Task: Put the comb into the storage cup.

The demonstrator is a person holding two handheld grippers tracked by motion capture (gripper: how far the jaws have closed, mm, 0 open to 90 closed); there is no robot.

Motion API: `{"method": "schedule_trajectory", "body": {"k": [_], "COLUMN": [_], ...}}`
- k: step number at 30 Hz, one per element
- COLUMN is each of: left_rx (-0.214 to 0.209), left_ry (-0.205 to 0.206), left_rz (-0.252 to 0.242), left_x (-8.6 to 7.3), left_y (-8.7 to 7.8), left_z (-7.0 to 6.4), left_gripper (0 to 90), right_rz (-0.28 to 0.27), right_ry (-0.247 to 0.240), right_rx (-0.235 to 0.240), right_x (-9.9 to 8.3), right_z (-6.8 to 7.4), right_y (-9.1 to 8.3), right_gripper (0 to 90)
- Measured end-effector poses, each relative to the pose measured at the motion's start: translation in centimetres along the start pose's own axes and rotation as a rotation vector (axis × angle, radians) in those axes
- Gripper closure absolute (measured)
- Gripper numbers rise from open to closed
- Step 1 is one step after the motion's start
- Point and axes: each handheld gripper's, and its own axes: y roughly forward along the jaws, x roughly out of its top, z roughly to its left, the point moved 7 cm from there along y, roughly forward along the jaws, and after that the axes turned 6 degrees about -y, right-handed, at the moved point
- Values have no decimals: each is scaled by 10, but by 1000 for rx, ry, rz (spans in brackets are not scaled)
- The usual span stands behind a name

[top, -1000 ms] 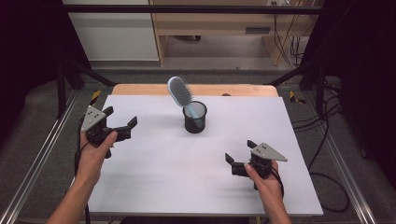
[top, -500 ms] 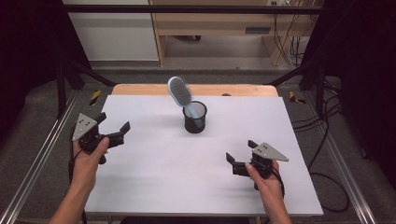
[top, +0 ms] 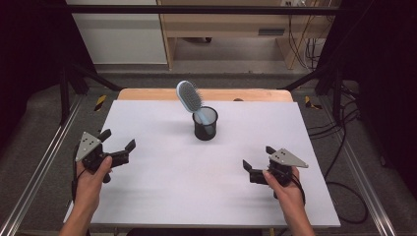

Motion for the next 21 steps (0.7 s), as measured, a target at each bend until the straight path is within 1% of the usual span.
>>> {"method": "schedule_trajectory", "body": {"k": [4,7,11,14,15,16,18,19,21], "left_rx": [-23,-21,-23,-23,-18,-27,-23,-31,-29], "left_ry": [1,12,2,-6,-2,-5,-5,-8,-7], "left_rz": [6,15,15,13,13,14,12,13,11], "left_x": [-9,-15,-20,-21,-22,-22,-23,-23,-23], "left_y": [-4,-6,-8,-10,-10,-10,-11,-11,-12], "left_z": [-1,1,2,2,2,1,1,0,-1], "left_gripper": [18,18,18,18,18,18,18,18,18], "right_rz": [-12,-11,-15,-21,-25,-27,-29,-31,-34], "right_ry": [4,-8,4,3,9,16,10,14,12], "right_rx": [-29,-44,-68,-81,-87,-89,-93,-93,-88], "right_x": [-1,-6,-12,-17,-18,-19,-22,-23,-24], "right_z": [-11,-18,-28,-34,-36,-37,-39,-40,-40], "right_y": [-6,-12,-21,-25,-27,-27,-29,-30,-31], "right_gripper": [32,36,36,37,38,38,38,38,38]}}
